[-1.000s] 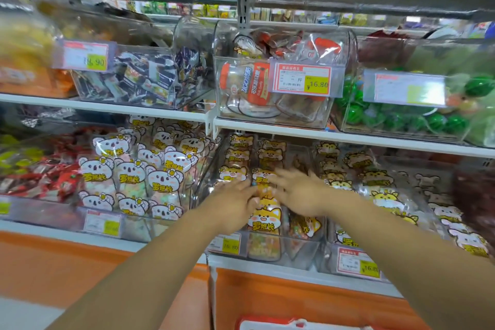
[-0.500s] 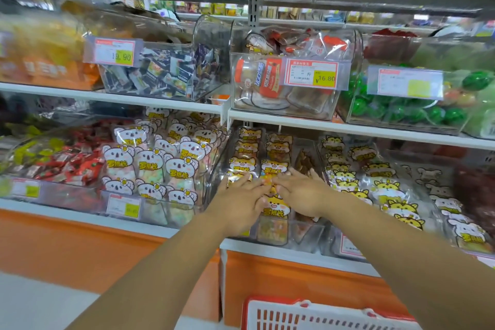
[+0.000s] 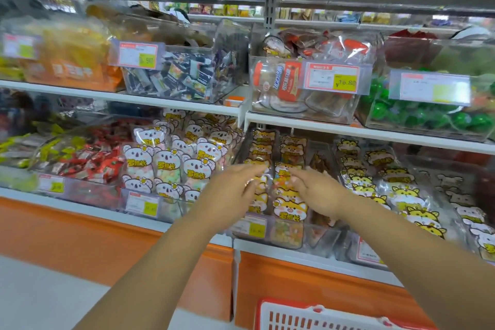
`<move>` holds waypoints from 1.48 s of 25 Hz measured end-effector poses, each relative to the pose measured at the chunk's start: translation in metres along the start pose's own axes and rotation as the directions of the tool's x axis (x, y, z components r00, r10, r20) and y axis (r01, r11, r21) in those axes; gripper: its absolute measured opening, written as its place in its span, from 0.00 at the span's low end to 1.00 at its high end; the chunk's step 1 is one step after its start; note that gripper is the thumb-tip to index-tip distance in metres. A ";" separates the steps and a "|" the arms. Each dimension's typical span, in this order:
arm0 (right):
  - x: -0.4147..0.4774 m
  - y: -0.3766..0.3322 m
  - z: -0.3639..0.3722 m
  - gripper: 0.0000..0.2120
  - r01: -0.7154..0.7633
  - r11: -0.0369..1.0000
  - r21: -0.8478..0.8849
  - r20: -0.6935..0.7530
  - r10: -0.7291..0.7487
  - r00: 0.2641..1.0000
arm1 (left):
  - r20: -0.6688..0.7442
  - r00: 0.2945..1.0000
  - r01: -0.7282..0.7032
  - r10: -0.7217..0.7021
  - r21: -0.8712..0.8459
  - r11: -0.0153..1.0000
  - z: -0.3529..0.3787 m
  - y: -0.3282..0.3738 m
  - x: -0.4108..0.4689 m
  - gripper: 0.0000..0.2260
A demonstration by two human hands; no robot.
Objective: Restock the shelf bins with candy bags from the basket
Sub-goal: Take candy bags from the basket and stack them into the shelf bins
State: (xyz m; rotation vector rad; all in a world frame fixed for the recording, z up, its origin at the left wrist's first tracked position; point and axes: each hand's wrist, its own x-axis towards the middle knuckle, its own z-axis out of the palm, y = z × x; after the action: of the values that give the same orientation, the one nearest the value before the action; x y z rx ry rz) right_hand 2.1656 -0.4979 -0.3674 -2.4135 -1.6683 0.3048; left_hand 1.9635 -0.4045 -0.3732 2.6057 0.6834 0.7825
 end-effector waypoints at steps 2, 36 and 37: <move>0.002 -0.020 -0.007 0.22 0.084 0.988 0.129 -0.149 -0.065 0.987 | -0.252 0.965 0.067 -0.070 -0.022 0.998 -0.026 -0.019 -0.017 0.16; 0.107 -0.215 0.024 0.26 0.239 0.896 -0.374 0.013 -0.252 0.968 | -0.331 0.840 0.365 -0.430 -0.243 0.899 -0.048 -0.190 -0.032 0.28; 0.106 -0.214 0.026 0.26 0.234 0.896 -0.376 0.003 -0.252 0.968 | -0.323 0.844 0.362 -0.429 -0.248 0.899 -0.046 -0.190 -0.032 0.27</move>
State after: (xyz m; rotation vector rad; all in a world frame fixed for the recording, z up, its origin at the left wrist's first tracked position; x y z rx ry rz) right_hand 2.0028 -0.3229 -0.3408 -2.3896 -2.1449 -0.1214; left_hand 1.8471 -0.2559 -0.4340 2.0638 1.1584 1.1467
